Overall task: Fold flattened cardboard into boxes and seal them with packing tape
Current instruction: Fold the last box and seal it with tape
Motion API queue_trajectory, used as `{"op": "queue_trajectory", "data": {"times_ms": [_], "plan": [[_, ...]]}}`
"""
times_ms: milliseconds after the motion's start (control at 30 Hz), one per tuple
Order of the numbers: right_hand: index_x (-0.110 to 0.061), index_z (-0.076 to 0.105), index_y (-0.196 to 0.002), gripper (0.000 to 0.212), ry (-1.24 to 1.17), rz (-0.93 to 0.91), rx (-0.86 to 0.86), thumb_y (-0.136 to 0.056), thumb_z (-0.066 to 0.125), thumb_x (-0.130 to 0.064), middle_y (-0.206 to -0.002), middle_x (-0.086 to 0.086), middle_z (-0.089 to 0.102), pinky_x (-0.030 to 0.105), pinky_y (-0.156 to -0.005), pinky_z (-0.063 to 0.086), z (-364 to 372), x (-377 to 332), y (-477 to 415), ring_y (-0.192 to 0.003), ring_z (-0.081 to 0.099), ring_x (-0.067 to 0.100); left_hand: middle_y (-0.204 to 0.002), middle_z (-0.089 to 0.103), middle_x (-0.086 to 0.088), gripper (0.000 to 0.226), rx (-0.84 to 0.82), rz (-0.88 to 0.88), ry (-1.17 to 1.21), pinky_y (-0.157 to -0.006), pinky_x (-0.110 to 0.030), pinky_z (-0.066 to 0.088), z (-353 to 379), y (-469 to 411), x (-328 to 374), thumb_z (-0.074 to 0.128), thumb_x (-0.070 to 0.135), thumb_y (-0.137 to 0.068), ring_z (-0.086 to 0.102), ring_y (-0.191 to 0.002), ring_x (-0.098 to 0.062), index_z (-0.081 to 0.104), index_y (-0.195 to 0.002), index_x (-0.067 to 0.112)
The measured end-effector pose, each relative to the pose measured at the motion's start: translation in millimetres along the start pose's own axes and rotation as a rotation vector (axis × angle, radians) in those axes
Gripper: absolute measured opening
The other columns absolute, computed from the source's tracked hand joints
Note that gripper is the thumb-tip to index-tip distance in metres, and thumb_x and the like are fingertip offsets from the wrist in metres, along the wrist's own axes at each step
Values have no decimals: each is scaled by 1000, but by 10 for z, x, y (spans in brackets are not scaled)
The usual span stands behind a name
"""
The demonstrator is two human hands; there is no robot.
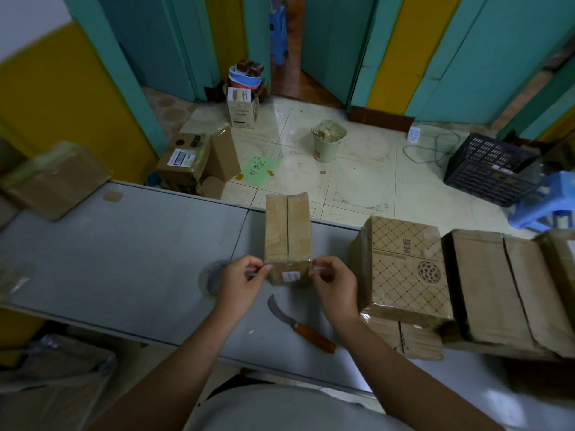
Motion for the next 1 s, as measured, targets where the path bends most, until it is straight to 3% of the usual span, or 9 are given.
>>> {"op": "queue_trajectory", "data": {"times_ms": [167, 433, 567, 667, 833, 1000], "plan": [[-33, 71, -100, 29, 112, -41, -46, -94, 73, -5, -99, -15, 72, 22, -85, 60, -21, 2, -46, -98, 69, -1, -91, 72, 32, 24, -20, 9, -18, -73, -8, 53, -11, -13, -6, 82, 24, -93, 70, -89, 7, 65, -87, 40], [-37, 63, -93, 31, 301, -36, -51, -89, 79, -10, -97, -17, 69, 0, -70, 49, 28, -21, -110, -97, 61, -19, -89, 74, 28, 20, 0, -7, 33, -72, -10, 56, 125, 107, 26, 81, 23, -93, 72, -82, 3, 69, -88, 38], [-37, 65, -93, 30, 365, -55, -87, -92, 76, -9, -94, -18, 71, 18, -83, 60, -30, -53, -158, -89, 68, -9, -91, 73, 29, 22, 22, 5, 48, -73, -10, 55, 150, 131, 73, 81, 22, -94, 72, -84, 4, 68, -89, 39], [-23, 74, -113, 16, 499, -129, -147, -98, 71, -17, -104, -9, 76, 25, -90, 59, -65, -106, -149, -95, 70, 3, -92, 73, 31, 23, 6, 11, 38, -72, -9, 54, 102, 131, 43, 80, 21, -95, 72, -85, 5, 68, -89, 40], [-19, 75, -113, 15, 566, -220, -200, -101, 67, -25, -103, -4, 75, 24, -86, 58, -39, -245, -88, -90, 69, 6, -91, 74, 31, 26, 30, 24, 27, -72, -7, 54, 4, 70, 0, 81, 20, -94, 72, -85, 6, 69, -89, 42], [-16, 73, -101, 8, 570, -167, -193, -100, 70, -23, -90, -4, 71, 31, -79, 61, -26, -313, -113, -79, 67, 8, -90, 74, 31, 25, 1, 34, 18, -72, -10, 56, 6, 62, 45, 80, 21, -94, 73, -84, 5, 70, -90, 42]]}}
Point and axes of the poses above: each hand's wrist, its own y-axis away from the middle knuckle, its own z-axis out of the palm, x = y × z, the point moved 3 cm from there along -y, towards the middle knuckle
